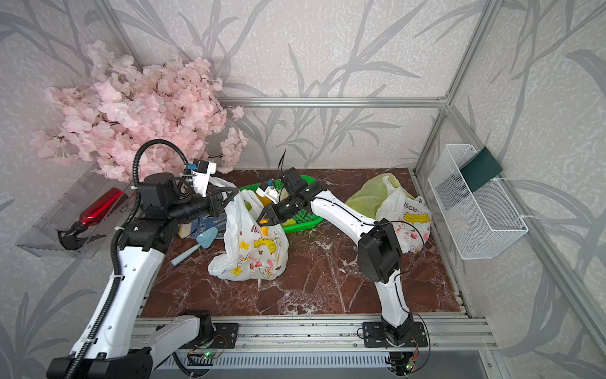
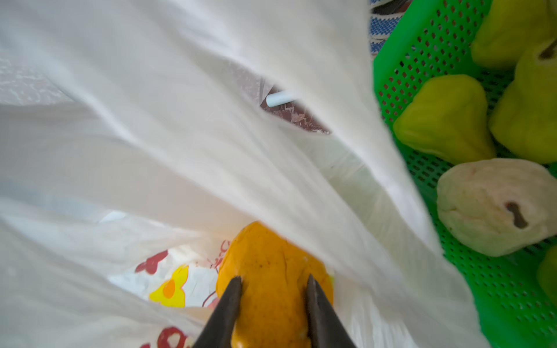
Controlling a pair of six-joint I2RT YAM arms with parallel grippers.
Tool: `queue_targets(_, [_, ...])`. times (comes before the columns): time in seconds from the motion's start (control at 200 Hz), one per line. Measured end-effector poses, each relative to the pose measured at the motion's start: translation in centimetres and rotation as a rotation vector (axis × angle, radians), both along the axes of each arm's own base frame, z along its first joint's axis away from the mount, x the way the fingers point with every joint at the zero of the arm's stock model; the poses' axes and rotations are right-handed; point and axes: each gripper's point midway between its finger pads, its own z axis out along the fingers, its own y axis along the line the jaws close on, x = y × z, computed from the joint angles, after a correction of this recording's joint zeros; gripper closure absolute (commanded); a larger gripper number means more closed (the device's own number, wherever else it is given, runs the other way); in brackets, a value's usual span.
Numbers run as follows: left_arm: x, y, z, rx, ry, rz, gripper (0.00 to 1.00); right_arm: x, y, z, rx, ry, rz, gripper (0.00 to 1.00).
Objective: Place the pears into plastic bags & tie knots
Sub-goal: Place the pear in the plastic bag, then place the plastic bag at the center of the board.
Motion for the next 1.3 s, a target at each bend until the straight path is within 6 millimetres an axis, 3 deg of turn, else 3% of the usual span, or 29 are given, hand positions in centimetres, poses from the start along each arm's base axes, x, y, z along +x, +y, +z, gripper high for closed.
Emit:
queue_targets(0.1, [0.0, 0.0, 0.0, -0.001, -0.002, -0.001, 1.00, -0.6, -0.6, 1.0, 0.029, 0.008, 0.017, 0.73])
queue_targets(0.16, [0.2, -0.1, 0.2, -0.010, -0.005, -0.001, 1.00, -0.9, -0.3, 1.7, 0.049, 0.010, 0.026, 0.67])
queue_targets(0.245, [0.6, -0.3, 0.7, -0.032, -0.014, -0.004, 1.00, -1.7, 1.1, 1.9, 0.037, -0.005, 0.037, 0.48])
queue_targets(0.345, [0.8, -0.5, 1.1, -0.047, -0.030, -0.013, 1.00, -2.0, 3.4, 1.9, 0.006, -0.064, 0.029, 0.33])
queue_targets(0.475, [0.7, -0.6, 1.3, -0.049, -0.035, -0.020, 1.00, -1.9, 4.0, 1.7, -0.027, -0.096, 0.003, 0.23])
queue_targets(0.605, [0.6, -0.6, 1.3, -0.044, -0.041, -0.021, 1.00, 0.7, 2.5, 1.6, -0.049, -0.114, -0.071, 0.23])
queue_targets(0.74, [0.4, -0.6, 1.5, -0.041, -0.049, -0.023, 1.00, 3.9, -1.2, 2.2, -0.079, -0.151, -0.219, 0.22])
queue_targets(0.825, [0.3, -0.6, 1.4, -0.041, -0.051, -0.023, 1.00, 6.2, -3.3, 2.9, -0.103, -0.201, -0.332, 0.18])
queue_targets(0.88, [0.3, -0.6, 1.4, -0.042, -0.050, -0.025, 1.00, 7.2, -3.6, 3.2, -0.108, -0.233, -0.379, 0.13])
queue_targets(0.96, [0.3, -0.7, 1.5, -0.043, -0.050, -0.027, 1.00, 7.9, -2.9, 3.2, -0.116, -0.276, -0.417, 0.10])
queue_targets(1.11, [0.3, -0.7, 1.4, -0.044, -0.049, -0.029, 1.00, 9.5, 0.3, 1.8, -0.133, -0.324, -0.438, 0.08])
queue_targets(1.25, [0.3, -0.7, 1.4, -0.044, -0.049, -0.029, 1.00, 13.4, 3.5, 0.1, -0.140, -0.383, -0.483, 0.08])
queue_targets(1.3, [0.2, -0.7, 1.5, -0.045, -0.049, -0.029, 1.00, 14.8, 4.2, -0.9, -0.148, -0.394, -0.498, 0.13])
